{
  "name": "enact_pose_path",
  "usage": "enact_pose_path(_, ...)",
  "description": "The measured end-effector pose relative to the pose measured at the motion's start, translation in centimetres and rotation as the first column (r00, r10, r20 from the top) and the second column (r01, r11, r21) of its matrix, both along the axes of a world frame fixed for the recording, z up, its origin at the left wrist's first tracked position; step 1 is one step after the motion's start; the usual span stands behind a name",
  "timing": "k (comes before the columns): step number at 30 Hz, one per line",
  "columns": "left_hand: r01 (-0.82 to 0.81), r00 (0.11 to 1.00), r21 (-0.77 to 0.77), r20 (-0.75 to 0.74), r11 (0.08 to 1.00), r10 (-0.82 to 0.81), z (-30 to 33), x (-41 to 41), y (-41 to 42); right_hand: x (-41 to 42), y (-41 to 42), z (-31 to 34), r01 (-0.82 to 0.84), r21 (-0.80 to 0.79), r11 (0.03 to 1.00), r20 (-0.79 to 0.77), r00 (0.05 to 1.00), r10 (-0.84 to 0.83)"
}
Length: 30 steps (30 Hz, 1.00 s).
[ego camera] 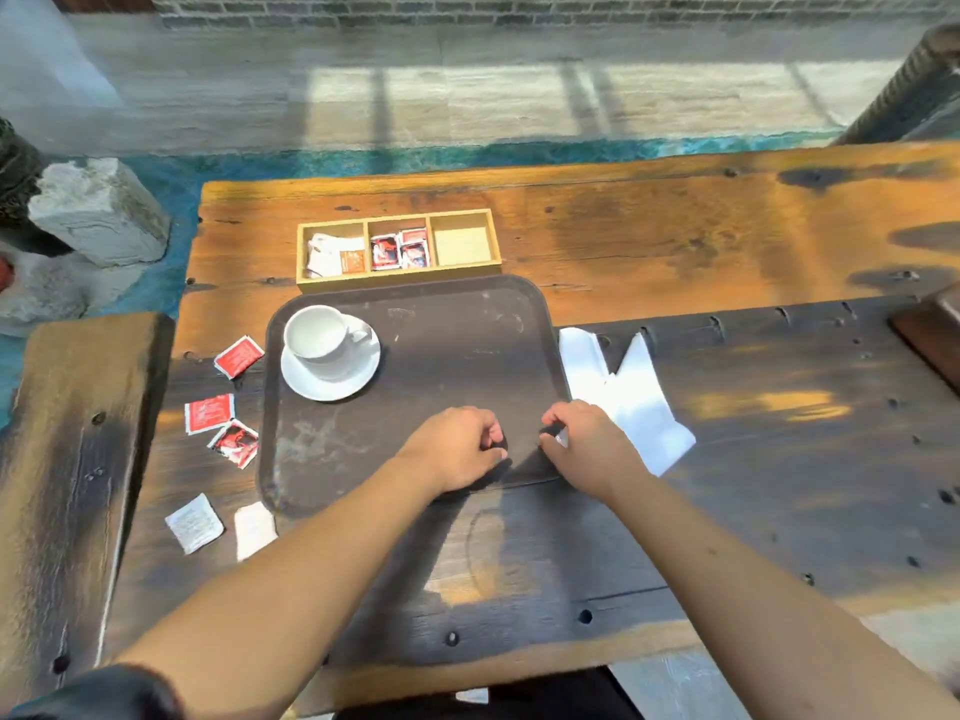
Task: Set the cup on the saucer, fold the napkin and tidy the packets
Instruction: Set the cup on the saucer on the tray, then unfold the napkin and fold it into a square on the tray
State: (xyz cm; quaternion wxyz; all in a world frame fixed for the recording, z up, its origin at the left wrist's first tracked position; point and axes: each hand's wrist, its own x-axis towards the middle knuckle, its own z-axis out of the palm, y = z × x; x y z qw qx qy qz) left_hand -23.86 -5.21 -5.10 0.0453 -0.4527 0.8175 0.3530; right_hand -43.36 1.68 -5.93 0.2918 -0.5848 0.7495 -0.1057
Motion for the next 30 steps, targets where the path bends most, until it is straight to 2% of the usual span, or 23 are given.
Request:
enact_pose_path(5, 0.182, 0.982, -0.009, 0.048, 0.983, -0.181, -0.8, -6.6, 1.6, -5.6, 3.5, -1.1, 0.088, 0.104, 0.991, -0.138, 0.988, -0.073)
enact_pose_path(9, 0.216, 0.971, 0.013, 0.099, 0.976, -0.216, -2.1, -10.8, 2.1, -8.5, 5.4, -2.7, 0.12, 0.167, 0.979, -0.176, 0.98, -0.091)
enact_pose_path(13, 0.103, 0.983, 0.004, 0.152, 0.995, -0.102, -3.1, -14.0, 1.8, -9.8, 6.3, -4.1, 0.107, 0.177, 0.978, -0.162, 0.984, -0.078)
enact_pose_path(17, -0.057, 0.992, 0.028, 0.115, 0.998, 0.053, -3.7, -15.8, 1.2, -10.1, 6.7, -4.9, 0.104, 0.155, 0.982, -0.108, 0.99, -0.087)
enact_pose_path(21, -0.103, 0.992, 0.12, 0.079, 0.987, 0.094, -3.4, -16.6, 0.7, -10.1, 6.7, -4.6, 0.107, 0.16, 0.981, -0.08, 0.992, -0.096)
enact_pose_path(24, -0.008, 1.0, 0.133, 0.015, 0.991, 0.006, -2.8, -16.1, 0.8, -10.2, 6.5, -3.5, 0.124, 0.147, 0.981, -0.043, 0.992, -0.118)
enact_pose_path(27, 0.151, 0.987, 0.037, -0.061, 0.988, -0.149, -1.6, -14.9, 0.8, -10.2, 5.8, -2.1, 0.146, 0.064, 0.987, -0.007, 0.989, -0.146)
enact_pose_path(30, 0.235, 0.965, -0.067, -0.107, 0.97, -0.241, -0.1, -13.6, 0.9, -10.2, 4.7, -0.5, 0.183, -0.04, 0.982, 0.038, 0.983, -0.182)
